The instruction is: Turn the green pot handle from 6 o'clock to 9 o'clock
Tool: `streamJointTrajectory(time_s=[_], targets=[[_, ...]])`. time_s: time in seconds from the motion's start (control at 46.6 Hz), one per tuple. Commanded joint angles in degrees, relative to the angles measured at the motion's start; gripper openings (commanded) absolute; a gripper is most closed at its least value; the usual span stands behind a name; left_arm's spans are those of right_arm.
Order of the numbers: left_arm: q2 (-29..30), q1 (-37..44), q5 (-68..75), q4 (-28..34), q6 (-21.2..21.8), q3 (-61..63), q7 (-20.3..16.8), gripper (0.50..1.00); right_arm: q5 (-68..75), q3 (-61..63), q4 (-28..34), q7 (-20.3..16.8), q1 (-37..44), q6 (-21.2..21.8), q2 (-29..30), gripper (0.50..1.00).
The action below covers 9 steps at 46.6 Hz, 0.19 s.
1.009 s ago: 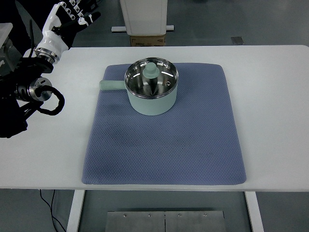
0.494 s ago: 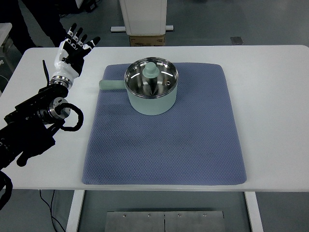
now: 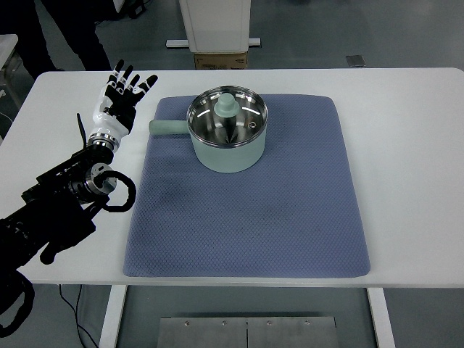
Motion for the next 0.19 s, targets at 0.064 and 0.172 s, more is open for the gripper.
streamJointTrajectory(time_s=[0.064,0.172], targets=[[-0.3,0.4,0.0,0.0,-0.2,0.0,-0.1,1.000,0.0,0.0,0.2,0.1,0.3,0.0,0.0,1.000],[-0.2,0.5,0.1,-0.1,-0.6,0.0,-0.1,1.000,-0.3,-0.1,0.2,0.2,0.6,-0.1,0.0,1.000]])
